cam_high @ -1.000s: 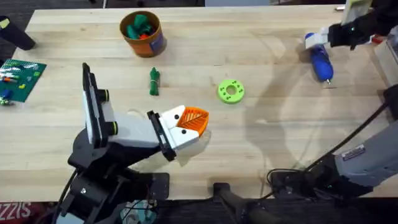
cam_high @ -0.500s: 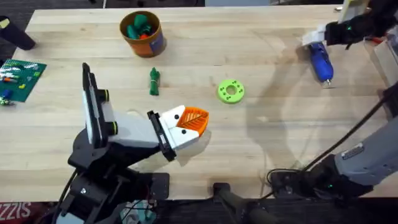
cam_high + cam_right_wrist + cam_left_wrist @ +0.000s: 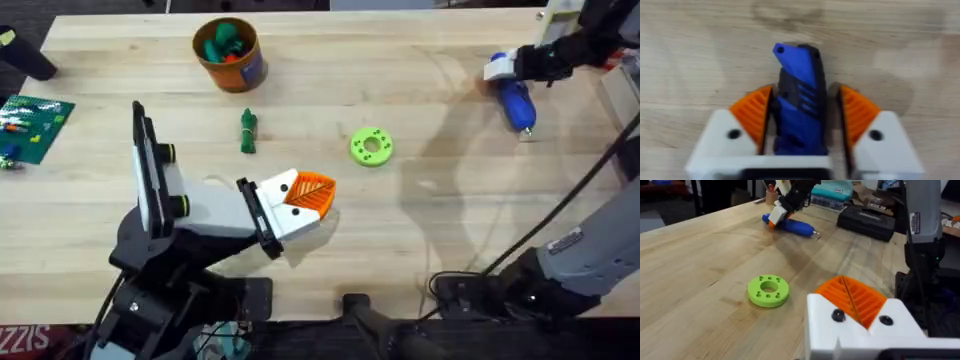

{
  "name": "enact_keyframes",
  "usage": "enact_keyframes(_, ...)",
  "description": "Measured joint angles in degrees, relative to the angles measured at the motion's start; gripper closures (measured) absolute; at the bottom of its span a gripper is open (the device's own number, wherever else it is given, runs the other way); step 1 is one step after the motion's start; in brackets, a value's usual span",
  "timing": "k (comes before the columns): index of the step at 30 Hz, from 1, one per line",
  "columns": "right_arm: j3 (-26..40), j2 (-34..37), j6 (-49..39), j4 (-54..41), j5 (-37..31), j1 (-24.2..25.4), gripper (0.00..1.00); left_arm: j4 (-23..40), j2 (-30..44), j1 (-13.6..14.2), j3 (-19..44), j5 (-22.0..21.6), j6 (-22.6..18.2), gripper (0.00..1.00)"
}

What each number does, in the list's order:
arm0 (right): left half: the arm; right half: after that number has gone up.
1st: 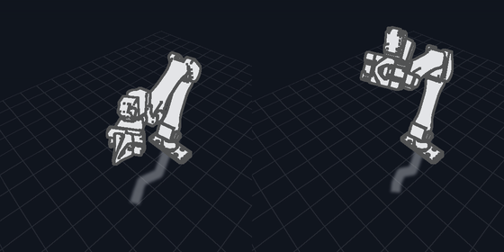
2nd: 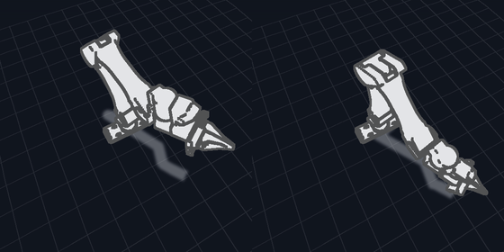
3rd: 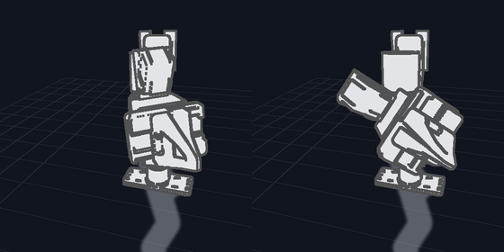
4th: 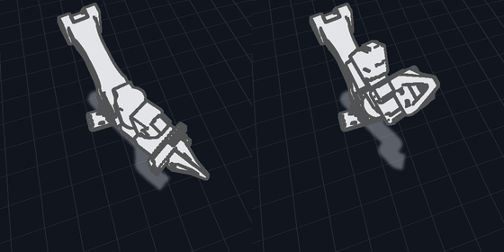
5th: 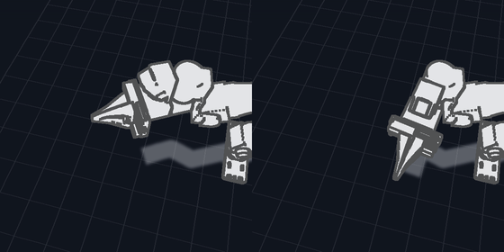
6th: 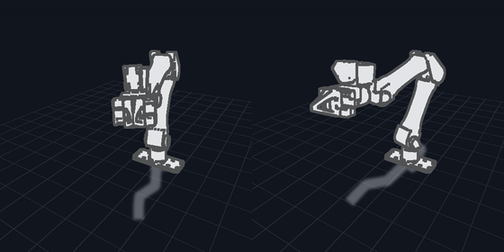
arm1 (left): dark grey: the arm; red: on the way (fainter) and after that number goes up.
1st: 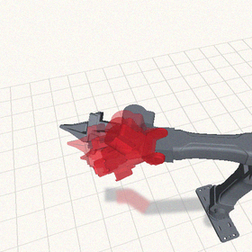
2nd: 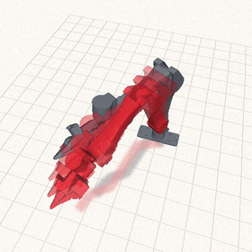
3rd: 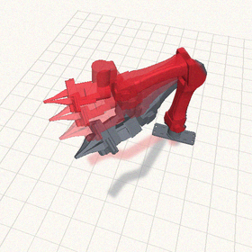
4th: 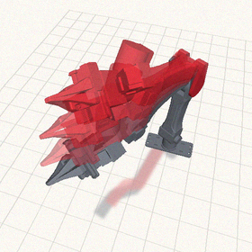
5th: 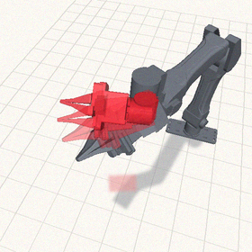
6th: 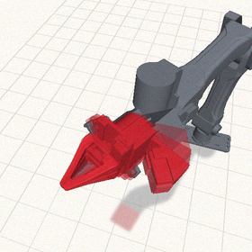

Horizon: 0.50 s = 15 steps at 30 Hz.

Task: Pick up the gripper from the table and insert it into the empty holder that is missing its gripper. Then pick up a screw, insert it into the mounting hole, and use the screwdriver to tighten it. Finally, clean up the table by picking up the vegetable and placing it into the bucket.

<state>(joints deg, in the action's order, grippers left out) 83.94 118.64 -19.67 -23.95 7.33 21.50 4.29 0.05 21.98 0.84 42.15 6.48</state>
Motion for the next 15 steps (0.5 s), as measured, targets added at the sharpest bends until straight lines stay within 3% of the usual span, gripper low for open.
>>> enact_keyframes(5, 0.4, 0.2, 0.0, -0.1, -0.2, -0.1, 0.813, 0.0, 0.0, 0.0, 0.0, 0.0, 0.0, 0.988)
enact_keyframes(7, 0.6, 0.1, 0.1, -0.2, -0.2, -0.1, 0.956, 0.0, 0.0, 0.0, 0.0, 0.0, 0.0, 0.988)
enact_keyframes(15, 1.1, 0.1, 0.2, -1.6, -0.2, -0.1, 0.970, 0.0, 0.0, 0.0, 0.0, 0.0, 0.0, 0.988)
